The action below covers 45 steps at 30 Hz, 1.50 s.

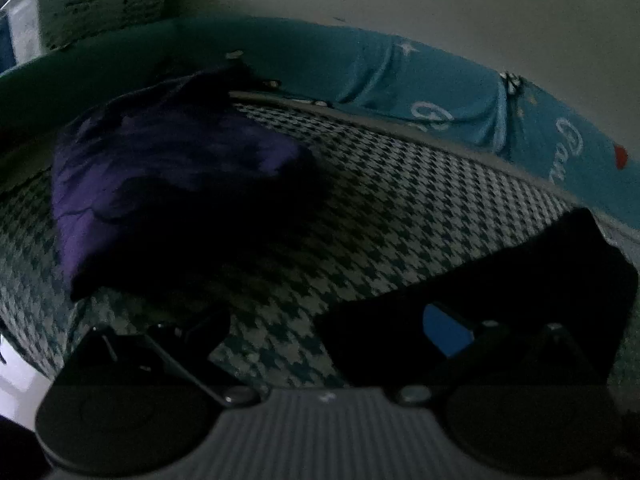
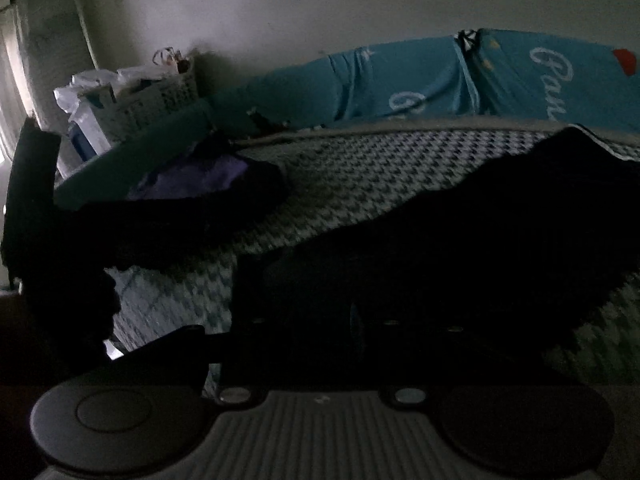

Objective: Fold clothes

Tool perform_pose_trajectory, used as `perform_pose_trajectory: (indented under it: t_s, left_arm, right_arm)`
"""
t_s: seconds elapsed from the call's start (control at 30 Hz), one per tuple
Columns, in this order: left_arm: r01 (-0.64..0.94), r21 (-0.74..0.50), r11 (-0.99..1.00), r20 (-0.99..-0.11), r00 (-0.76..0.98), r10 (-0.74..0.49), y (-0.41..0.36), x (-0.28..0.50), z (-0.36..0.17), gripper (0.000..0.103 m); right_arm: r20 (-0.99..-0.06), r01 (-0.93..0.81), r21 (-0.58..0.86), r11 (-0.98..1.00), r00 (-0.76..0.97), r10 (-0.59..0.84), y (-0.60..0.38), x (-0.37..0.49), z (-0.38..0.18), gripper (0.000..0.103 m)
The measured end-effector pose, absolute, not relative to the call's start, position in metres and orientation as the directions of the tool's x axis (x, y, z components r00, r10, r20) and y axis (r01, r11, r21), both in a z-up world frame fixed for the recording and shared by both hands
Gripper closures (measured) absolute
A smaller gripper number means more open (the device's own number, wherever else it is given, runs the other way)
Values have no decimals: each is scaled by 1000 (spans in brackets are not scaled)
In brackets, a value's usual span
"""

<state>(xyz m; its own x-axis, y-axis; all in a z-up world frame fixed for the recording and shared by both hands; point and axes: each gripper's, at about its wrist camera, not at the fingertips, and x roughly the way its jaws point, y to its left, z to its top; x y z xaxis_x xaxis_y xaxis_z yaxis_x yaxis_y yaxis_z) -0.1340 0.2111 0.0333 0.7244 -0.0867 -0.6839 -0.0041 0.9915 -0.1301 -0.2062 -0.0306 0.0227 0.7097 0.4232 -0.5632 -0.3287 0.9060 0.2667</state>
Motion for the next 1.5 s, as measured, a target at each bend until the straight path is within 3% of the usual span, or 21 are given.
perform_pose_trajectory:
  t_s: [0.27, 0.33, 0.67, 0.9, 1.03, 1.5]
  left_arm:
    - [48, -86, 995, -721, 686, -95, 194, -133, 19, 0]
    - [57, -78, 995, -731, 675, -96, 191, -132, 15, 0]
    - [56, -41, 998, -789, 611, -67, 184, -126, -7, 0]
    - [59, -26, 998, -789, 612, -57, 183, -127, -8, 0]
    - [58, -30, 998, -789, 611, -59, 184, -127, -7, 0]
    - [44, -72, 996, -792, 604, -83, 188, -126, -5, 0]
  right_arm:
    - [-642, -380, 206, 902, 643, 418, -16, -227, -2, 71]
    - [-641, -401, 179, 899, 646, 415, -13, -237, -6, 66]
    - [-656, -443, 140, 886, 629, 418, -8, -249, -9, 66]
    - [-627, -515, 2, 857, 667, 403, 7, -266, -5, 63]
    - [-603, -524, -49, 850, 694, 393, 12, -270, -5, 47]
    - [-626, -545, -173, 820, 704, 336, 28, -267, -27, 47]
